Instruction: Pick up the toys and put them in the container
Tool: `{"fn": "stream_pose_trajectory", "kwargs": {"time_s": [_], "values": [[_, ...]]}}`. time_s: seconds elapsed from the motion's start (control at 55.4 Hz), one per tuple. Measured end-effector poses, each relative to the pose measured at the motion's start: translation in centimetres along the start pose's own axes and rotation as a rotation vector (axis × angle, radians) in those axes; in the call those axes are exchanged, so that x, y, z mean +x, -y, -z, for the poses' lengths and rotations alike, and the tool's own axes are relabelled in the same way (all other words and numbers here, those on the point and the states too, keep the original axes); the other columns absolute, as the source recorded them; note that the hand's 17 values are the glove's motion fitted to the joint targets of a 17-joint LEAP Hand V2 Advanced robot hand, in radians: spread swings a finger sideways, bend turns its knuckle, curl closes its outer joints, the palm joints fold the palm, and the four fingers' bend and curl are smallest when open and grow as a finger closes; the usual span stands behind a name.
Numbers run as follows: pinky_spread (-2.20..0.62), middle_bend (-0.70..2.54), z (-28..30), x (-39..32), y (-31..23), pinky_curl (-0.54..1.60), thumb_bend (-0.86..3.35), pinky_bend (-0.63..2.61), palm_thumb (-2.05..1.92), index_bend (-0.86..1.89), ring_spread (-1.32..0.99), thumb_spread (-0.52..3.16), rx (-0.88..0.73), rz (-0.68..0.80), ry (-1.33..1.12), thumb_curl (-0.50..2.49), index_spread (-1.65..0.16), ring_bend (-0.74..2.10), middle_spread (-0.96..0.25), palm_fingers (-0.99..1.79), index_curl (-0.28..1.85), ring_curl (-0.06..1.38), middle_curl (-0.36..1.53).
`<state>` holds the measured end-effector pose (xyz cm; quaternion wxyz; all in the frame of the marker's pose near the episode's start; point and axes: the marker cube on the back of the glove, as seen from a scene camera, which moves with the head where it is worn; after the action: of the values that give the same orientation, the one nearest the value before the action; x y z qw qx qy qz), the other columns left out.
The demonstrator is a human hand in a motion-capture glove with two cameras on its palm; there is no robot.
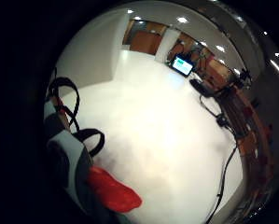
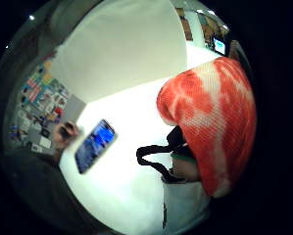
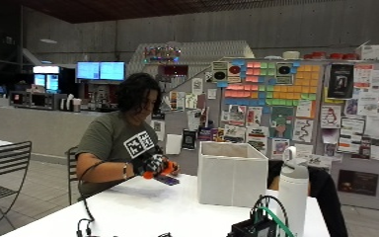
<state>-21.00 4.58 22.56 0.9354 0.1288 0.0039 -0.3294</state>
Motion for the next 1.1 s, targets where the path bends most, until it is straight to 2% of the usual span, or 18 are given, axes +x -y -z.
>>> {"fn": "stream_pose_trajectory", "kwargs": {"time_s": [0.054, 0.09, 0.198, 0.271, 0.289, 0.343, 0.397, 0.523, 0.577, 0.649, 0.776, 0.866, 0.902, 0.956, 1.028, 1.1], "values": [[-0.42, 1.13, 2.5, -0.1, 2.9, 0.50, 0.12, 1.19, 0.49, 0.30, -0.33, 1.15, 0.058, -0.165, 0.014, 0.60, -0.40, 1.52, -0.33, 1.17, 0.27, 0.62, 0.85], [-0.42, 1.13, 4.0, -0.4, 4.7, 0.50, 0.11, 1.19, 0.49, 0.32, -0.33, 1.14, 0.094, -0.182, 0.023, 0.61, -0.41, 1.53, -0.33, 1.17, 0.29, 0.62, 0.86], [-0.42, 1.15, 8.9, -1.9, 12.2, 0.51, 0.10, 1.19, 0.48, 0.38, -0.33, 1.13, 0.218, -0.103, 0.103, 0.64, -0.43, 1.53, -0.32, 1.17, 0.33, 0.62, 0.88], [-0.42, 1.17, 10.6, -3.5, 16.2, 0.52, 0.09, 1.20, 0.47, 0.41, -0.32, 1.13, 0.285, 0.121, 0.143, 0.67, -0.44, 1.54, -0.32, 1.16, 0.36, 0.62, 0.89], [-0.42, 1.17, 10.9, -3.6, 17.5, 0.52, 0.09, 1.20, 0.47, 0.42, -0.32, 1.13, 0.291, 0.123, 0.153, 0.67, -0.45, 1.54, -0.32, 1.16, 0.37, 0.62, 0.89], [-0.42, 1.18, 11.7, -4.7, 22.1, 0.52, 0.08, 1.21, 0.47, 0.42, -0.32, 1.14, 0.296, -0.022, 0.173, 0.69, -0.45, 1.56, -0.32, 1.15, 0.39, 0.63, 0.90], [-0.42, 1.18, 11.9, -6.0, 25.8, 0.53, 0.08, 1.21, 0.47, 0.43, -0.32, 1.14, 0.309, -0.059, 0.146, 0.70, -0.46, 1.57, -0.32, 1.14, 0.42, 0.63, 0.90], [-0.42, 1.19, 10.0, -8.1, 31.2, 0.54, 0.07, 1.22, 0.46, 0.44, -0.32, 1.14, 0.271, 0.111, 0.127, 0.74, -0.48, 1.58, -0.32, 1.12, 0.47, 0.63, 0.91], [-0.42, 1.20, 8.3, -7.5, 32.8, 0.54, 0.07, 1.21, 0.45, 0.43, -0.32, 1.14, 0.231, 0.101, 0.050, 0.75, -0.48, 1.59, -0.32, 1.12, 0.50, 0.63, 0.92], [-0.43, 1.20, 6.3, -8.0, 34.4, 0.54, 0.06, 1.22, 0.45, 0.43, -0.31, 1.14, 0.157, -0.001, 0.057, 0.77, -0.49, 1.59, -0.31, 1.11, 0.54, 0.63, 0.92], [-0.43, 1.18, 2.5, -7.1, 34.3, 0.55, 0.06, 1.25, 0.45, 0.32, -0.32, 1.15, -0.042, -0.043, 0.064, 0.80, -0.49, 1.58, -0.31, 1.02, 0.58, 0.62, 0.92], [-0.43, 0.89, 0.0, -6.4, 33.3, 0.56, -0.07, 1.31, 0.20, 0.15, -0.31, 1.23, -0.229, -0.066, 0.012, 0.69, -0.42, 1.48, -0.31, 0.59, 0.59, 0.60, 0.83], [-0.36, 0.73, -0.4, -5.9, 33.0, 0.56, -0.10, 1.27, 0.10, 0.16, -0.32, 1.22, -0.259, -0.120, -0.035, 0.63, -0.41, 1.38, -0.29, 0.17, 0.59, 0.59, 0.78], [-0.26, 0.61, -0.4, -5.1, 32.3, 0.55, -0.09, 1.24, 0.00, 0.17, -0.30, 1.20, -0.264, -0.101, -0.071, 0.58, -0.40, 1.21, -0.25, -0.12, 0.58, 0.54, 0.72], [-0.17, 0.51, 0.8, -5.2, 30.9, 0.47, -0.07, 1.18, -0.05, 0.18, -0.27, 1.17, -0.238, -0.045, 0.003, 0.53, -0.40, 1.04, -0.21, -0.10, 0.53, 0.43, 0.65], [-0.11, 0.46, 2.6, -5.1, 28.6, 0.42, -0.07, 1.11, -0.07, 0.23, -0.26, 1.15, -0.223, 0.075, 0.063, 0.49, -0.42, 0.97, -0.18, -0.03, 0.53, 0.38, 0.62]]}}
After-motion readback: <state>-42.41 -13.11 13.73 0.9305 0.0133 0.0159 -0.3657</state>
